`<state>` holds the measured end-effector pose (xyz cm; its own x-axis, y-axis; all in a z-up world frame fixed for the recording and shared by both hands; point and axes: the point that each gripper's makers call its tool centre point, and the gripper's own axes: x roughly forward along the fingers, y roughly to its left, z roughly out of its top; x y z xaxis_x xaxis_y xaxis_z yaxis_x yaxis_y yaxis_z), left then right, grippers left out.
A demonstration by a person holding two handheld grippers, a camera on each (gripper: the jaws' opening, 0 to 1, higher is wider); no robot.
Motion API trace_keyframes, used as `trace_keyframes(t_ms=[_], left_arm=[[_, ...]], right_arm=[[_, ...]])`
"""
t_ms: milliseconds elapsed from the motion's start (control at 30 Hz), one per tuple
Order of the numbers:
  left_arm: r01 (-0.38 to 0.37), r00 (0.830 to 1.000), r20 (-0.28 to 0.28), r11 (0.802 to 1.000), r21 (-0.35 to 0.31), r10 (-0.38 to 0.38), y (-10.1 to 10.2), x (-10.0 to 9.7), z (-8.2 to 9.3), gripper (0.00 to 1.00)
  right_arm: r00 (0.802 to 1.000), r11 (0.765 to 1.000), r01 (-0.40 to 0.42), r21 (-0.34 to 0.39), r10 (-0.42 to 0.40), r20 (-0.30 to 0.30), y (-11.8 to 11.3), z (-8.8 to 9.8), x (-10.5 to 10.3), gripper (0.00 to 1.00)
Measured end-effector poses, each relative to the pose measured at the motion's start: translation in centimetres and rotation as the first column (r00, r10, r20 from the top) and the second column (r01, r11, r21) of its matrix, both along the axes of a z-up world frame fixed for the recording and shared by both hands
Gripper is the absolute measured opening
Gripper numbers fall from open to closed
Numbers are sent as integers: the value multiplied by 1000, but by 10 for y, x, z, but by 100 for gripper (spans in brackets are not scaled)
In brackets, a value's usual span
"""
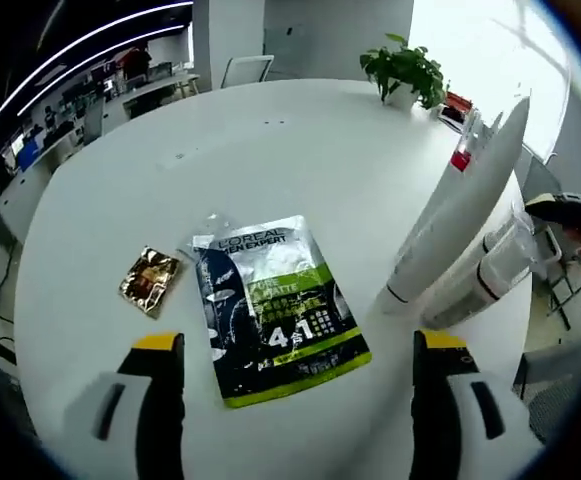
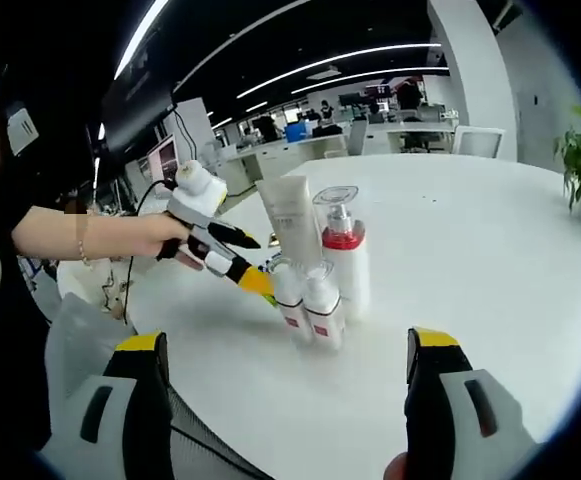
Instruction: Arrange the skincare products in the storage area until every visible bottle or jar stands upright without overlapping.
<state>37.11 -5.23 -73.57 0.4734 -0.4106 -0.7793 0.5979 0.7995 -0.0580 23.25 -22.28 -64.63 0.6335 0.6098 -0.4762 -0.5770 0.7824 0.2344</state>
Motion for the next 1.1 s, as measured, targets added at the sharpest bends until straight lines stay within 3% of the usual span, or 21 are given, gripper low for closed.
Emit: trace_keyframes(t_ms=[233, 933, 1100], left_arm=[[5, 999, -34, 1000, 21, -4, -5, 8, -20, 93], [-24, 997, -67, 997, 71, 29, -3, 17, -38, 90], [6, 998, -60, 993, 122, 2, 5, 19, -44, 82]], right_arm=[[1000, 1000, 20, 2, -20, -11, -8, -7, 2, 98], [999, 999, 35, 0, -35, -35, -12, -14, 2, 98], [999, 999, 34, 0, -34, -37, -12, -15, 3, 98]])
